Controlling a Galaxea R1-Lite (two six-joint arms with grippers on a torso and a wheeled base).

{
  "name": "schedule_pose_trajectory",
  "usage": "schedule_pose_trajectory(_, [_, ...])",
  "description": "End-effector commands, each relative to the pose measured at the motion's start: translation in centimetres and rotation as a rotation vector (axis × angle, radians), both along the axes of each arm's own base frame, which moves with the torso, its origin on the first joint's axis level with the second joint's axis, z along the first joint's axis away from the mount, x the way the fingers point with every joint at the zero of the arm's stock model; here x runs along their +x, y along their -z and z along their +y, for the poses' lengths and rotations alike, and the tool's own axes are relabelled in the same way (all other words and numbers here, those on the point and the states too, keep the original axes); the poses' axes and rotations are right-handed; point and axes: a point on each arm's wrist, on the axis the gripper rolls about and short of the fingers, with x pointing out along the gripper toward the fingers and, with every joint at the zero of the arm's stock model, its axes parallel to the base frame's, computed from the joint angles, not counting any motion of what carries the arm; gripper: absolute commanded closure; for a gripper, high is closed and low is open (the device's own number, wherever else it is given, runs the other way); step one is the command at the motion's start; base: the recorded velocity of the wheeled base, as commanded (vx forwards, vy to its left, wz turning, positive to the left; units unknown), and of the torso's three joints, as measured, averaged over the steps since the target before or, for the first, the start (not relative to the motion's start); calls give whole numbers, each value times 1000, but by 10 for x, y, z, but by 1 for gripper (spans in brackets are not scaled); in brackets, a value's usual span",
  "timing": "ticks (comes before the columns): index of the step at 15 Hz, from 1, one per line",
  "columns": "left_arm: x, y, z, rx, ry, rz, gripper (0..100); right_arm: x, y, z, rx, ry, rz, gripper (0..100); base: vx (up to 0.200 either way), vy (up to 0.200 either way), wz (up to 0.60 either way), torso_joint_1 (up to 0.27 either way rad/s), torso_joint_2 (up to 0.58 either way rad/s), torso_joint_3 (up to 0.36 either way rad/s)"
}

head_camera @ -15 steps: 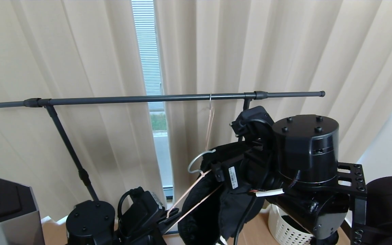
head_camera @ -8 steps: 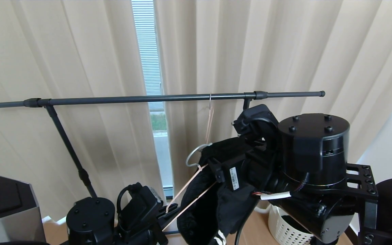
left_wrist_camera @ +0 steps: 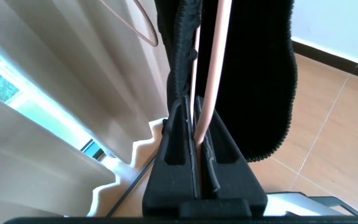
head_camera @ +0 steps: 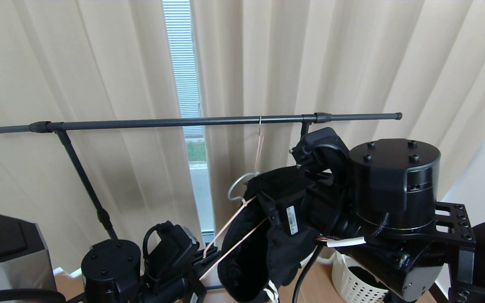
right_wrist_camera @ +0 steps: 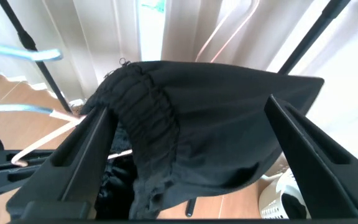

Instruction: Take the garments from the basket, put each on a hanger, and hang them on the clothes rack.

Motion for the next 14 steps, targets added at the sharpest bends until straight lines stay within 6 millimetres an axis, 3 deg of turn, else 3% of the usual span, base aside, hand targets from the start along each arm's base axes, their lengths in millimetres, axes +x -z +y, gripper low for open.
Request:
schedule_pose_trajectory(1, [2, 0, 0, -4, -7, 0, 100, -1, 0, -1, -2, -1, 0, 0, 0, 0, 0, 0, 0, 0])
schedule_pose_trajectory(10, [3, -2, -1, -41, -8, 11, 100, -8, -1, -10, -17, -16, -4, 0, 0, 0, 0, 0, 0, 0])
schedule_pose_trajectory(14, [1, -1, 1, -34, -6, 20, 100, -15, -11, -38, -56, -139, -28, 0, 0, 0, 0, 0, 0, 0])
